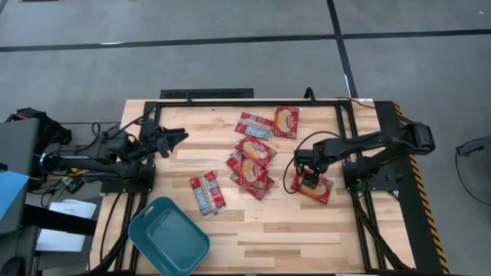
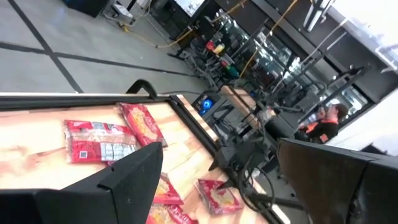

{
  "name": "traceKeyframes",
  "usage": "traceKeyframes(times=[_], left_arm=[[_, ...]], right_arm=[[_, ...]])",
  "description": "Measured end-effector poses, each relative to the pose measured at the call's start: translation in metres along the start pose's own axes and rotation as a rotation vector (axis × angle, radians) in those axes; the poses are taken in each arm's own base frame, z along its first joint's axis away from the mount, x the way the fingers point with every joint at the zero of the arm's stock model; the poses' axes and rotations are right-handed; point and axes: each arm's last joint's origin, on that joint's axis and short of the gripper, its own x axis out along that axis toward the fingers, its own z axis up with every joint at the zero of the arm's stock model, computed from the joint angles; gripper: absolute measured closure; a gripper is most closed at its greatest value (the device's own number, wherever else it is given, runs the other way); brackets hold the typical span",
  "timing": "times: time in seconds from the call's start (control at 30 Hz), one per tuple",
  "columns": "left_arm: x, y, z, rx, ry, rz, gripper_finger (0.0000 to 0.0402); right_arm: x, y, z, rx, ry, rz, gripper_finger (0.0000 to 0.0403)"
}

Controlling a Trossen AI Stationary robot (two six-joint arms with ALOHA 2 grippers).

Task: Sort popcorn bags into baskets
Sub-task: Put the red popcorn pack into the blue bin

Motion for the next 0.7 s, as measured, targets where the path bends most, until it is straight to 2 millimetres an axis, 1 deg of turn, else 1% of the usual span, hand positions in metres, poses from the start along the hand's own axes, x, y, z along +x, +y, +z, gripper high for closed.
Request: traceKeyframes(times=[0.17, 0.23, 0.3, 0.37, 0.43, 0.63, 0.67, 0.7], left_arm=[[0.000, 0.002, -0.002, 0.012, 0.024, 0.015, 0.0095], [0.000, 0.002, -0.003, 0.016, 0.028, 0.019, 0.0095], [0.000, 0.003, -0.003, 0.018, 0.031, 0.022, 0.0095], [0.000, 0.003, -0.004, 0.023, 0.039, 0.028, 0.0095], [0.000, 0.004, -0.005, 0.028, 0.046, 0.035, 0.0095], [0.000, 0.006, -0.007, 0.039, 0.064, 0.051, 0.0095], [0.000, 0.006, -0.007, 0.039, 0.064, 0.051, 0.0095], [0.000, 0.006, -0.006, 0.039, 0.063, 0.051, 0.0095]], right_arm=[[0.014, 0.004, 0.007, 0.001, 0.035, -0.015, 0.0071], [0.019, 0.004, 0.009, 0.006, 0.065, -0.021, 0.0083], [0.022, 0.005, 0.010, 0.009, 0.079, -0.016, 0.0106], [0.024, 0.006, 0.010, 0.014, 0.086, -0.002, 0.0143], [0.024, 0.007, 0.011, 0.028, 0.087, 0.010, 0.0190], [0.022, 0.007, 0.010, 0.056, 0.078, 0.020, 0.0361], [0.020, 0.006, 0.010, 0.062, 0.073, 0.021, 0.0379], [0.018, 0.007, 0.011, 0.066, 0.063, 0.026, 0.0388]])
